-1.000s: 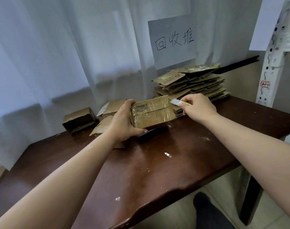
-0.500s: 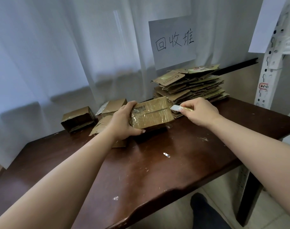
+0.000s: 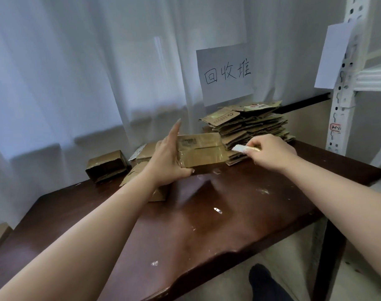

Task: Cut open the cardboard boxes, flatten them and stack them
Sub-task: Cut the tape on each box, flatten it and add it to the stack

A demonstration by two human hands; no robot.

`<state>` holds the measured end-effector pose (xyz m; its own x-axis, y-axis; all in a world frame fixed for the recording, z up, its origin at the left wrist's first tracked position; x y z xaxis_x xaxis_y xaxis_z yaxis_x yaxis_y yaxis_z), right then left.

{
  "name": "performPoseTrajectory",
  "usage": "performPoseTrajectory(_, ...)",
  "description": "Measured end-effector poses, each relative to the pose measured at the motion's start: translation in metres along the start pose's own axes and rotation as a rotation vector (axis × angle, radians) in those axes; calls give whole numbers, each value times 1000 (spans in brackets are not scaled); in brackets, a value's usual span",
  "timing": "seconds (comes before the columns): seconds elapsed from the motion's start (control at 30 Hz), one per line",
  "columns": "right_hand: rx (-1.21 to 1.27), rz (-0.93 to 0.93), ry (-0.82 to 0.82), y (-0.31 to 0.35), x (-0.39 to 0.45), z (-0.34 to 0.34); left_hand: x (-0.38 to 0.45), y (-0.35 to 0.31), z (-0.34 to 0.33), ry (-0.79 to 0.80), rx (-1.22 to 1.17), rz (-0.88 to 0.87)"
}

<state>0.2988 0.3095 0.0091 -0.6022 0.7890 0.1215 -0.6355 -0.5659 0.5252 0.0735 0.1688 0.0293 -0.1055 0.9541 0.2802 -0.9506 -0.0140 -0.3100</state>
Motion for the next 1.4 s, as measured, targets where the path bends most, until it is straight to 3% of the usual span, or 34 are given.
performPoseTrajectory(0.17, 254, 119, -87, 28, 4, -1, -2, -19, 19, -94, 44, 29)
performPoseTrajectory(0.37, 472, 250, -22, 48, 4, -12, -4, -23, 16, 34, 116, 63)
performPoseTrajectory(0.53, 409, 175, 62, 44, 8, -31, -2, -28, 2, 51, -8, 83)
performPoseTrajectory(0.73, 456, 116, 99, 29, 8, -42, 5, -27, -6, 288, 63, 0)
performPoseTrajectory(0.93, 425, 141, -93, 30, 10, -22, 13, -31, -2, 117, 297, 26)
performPoseTrajectory(1.17, 78, 136, -140, 33, -3, -20, 19, -33, -30, 149, 448, 74)
performPoseTrajectory(1.4, 85, 109, -214, 32, -6, -22, 21, -29, -31, 154, 409, 98)
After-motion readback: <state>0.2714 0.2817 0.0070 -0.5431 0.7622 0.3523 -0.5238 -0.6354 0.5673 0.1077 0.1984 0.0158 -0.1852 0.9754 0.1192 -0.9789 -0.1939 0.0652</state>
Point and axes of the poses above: each hand's wrist, its own x-axis towards the middle knuckle, its own z-axis out of the back of the hand, y = z × x, the point moved 3 cm from there along x, towards the middle knuckle, and after that the axes turned 12 degrees about y, right-handed, at the moved point
